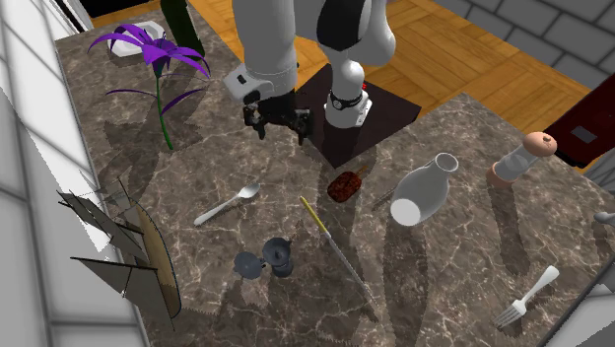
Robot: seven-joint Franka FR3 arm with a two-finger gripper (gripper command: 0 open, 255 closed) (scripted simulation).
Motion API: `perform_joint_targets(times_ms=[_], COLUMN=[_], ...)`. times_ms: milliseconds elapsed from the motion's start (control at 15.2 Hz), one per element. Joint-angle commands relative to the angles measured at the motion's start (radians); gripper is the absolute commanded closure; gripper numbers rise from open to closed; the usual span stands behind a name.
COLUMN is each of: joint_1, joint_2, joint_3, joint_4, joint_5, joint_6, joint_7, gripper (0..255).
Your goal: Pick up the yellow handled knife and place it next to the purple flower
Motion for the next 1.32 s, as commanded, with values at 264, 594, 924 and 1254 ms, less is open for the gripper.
perform_joint_targets(times_ms=[264,594,924,1254], joint_1=[0.064,0.110,0.154,0.201], joint_2=[0.196,0.345,0.482,0.609], joint_3=[0.035,0.075,0.121,0.167], joint_4=[0.104,0.197,0.291,0.381], joint_5=[0.004,-0.003,-0.025,-0.060], joint_6=[0.083,0.131,0.166,0.192], joint_7=[-0.129,-0.225,-0.310,-0.386], gripper=[0,0,0,0])
